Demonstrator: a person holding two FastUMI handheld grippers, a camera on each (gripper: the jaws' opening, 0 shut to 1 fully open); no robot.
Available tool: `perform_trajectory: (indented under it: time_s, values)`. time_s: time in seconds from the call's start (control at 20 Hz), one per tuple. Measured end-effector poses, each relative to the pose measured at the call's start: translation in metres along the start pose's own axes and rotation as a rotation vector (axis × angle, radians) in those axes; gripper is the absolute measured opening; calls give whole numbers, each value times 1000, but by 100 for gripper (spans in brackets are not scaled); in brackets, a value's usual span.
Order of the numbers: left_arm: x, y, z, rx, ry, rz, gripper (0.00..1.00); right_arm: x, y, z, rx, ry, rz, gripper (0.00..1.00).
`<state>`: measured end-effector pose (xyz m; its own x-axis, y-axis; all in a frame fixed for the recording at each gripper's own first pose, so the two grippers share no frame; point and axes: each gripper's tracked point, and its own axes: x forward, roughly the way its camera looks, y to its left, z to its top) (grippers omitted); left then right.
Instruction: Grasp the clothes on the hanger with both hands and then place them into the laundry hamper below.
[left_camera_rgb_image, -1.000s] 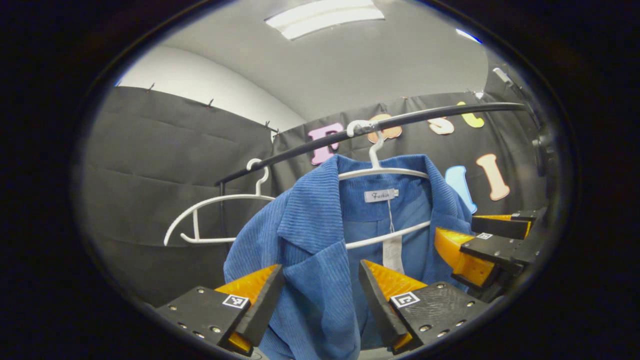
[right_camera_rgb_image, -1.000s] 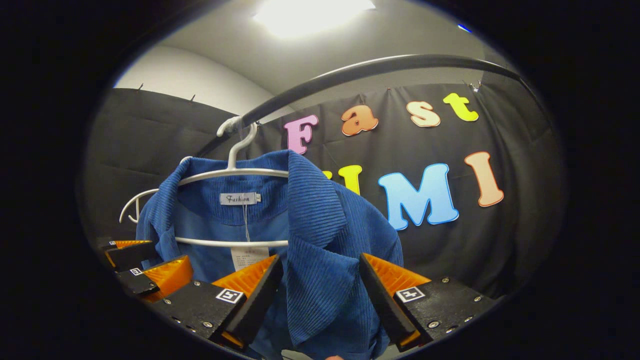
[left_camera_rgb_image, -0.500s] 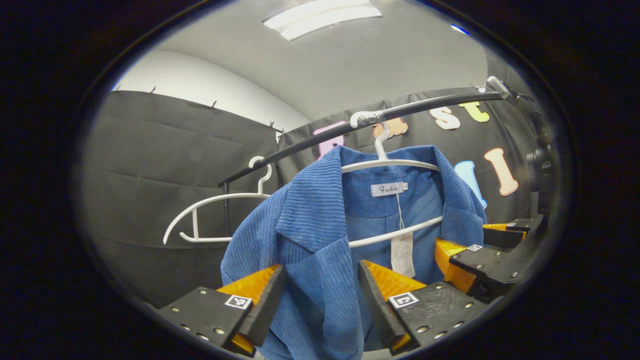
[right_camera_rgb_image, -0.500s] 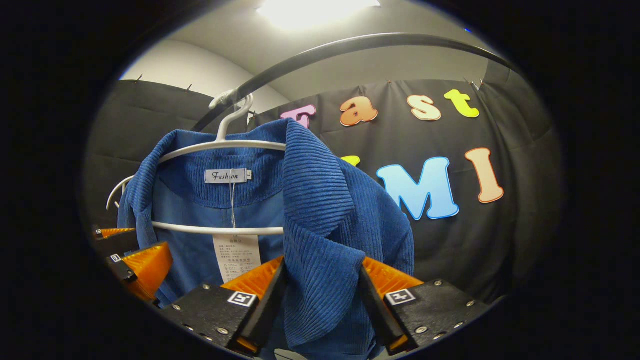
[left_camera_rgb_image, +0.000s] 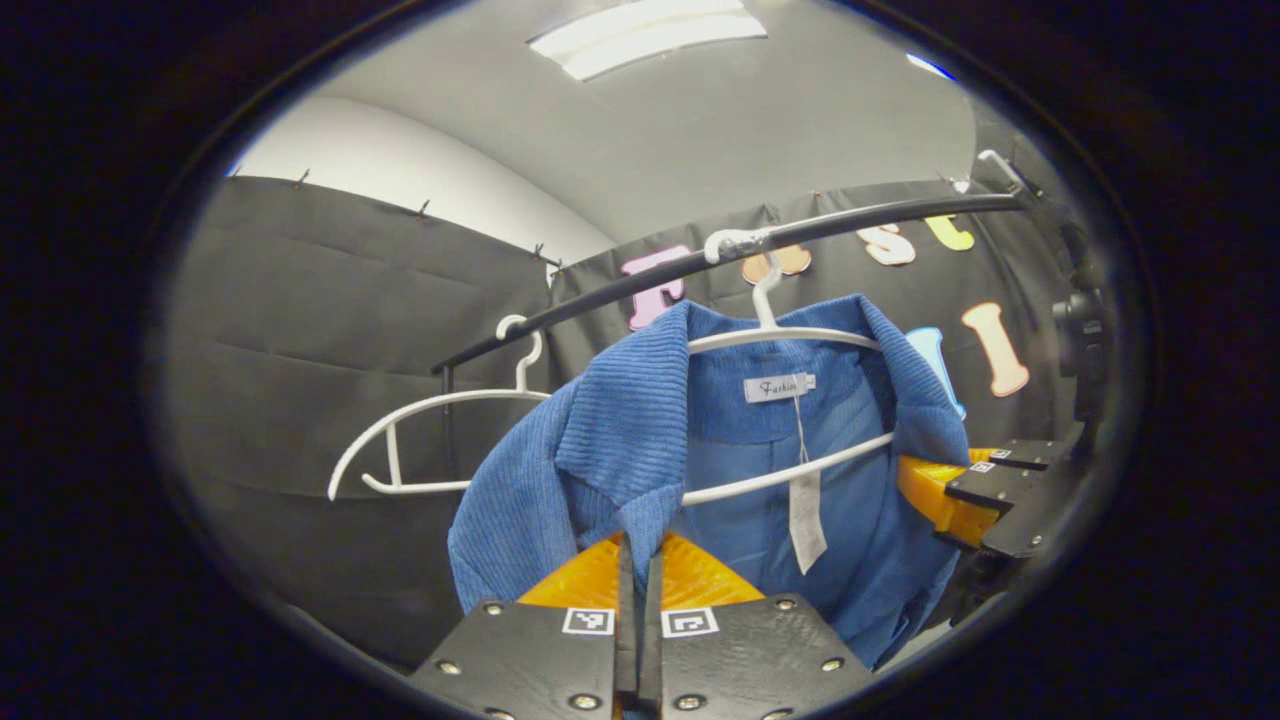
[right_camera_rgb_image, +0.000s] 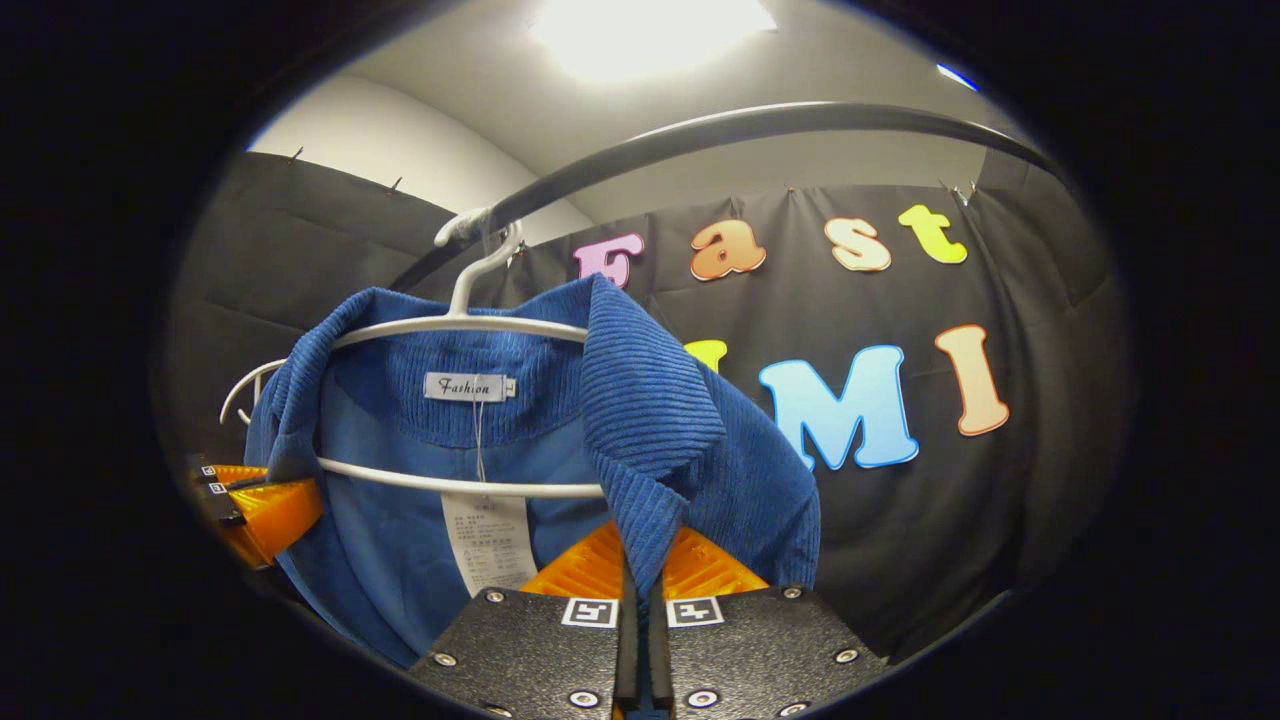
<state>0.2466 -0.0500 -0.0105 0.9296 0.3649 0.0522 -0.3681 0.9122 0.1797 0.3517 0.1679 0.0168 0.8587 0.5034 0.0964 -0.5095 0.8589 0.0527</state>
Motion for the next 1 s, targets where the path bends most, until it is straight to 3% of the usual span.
perform_trajectory:
  time_s: [0.5, 1.0]
  values:
    - [-22, 16, 69, 22, -120, -30, 1, -11, -23, 72, -35, -183, -62, 2]
    - [-15, 64, 96, 62, -140, -9, 1, 0, -54, 109, -118, -272, -100, 3]
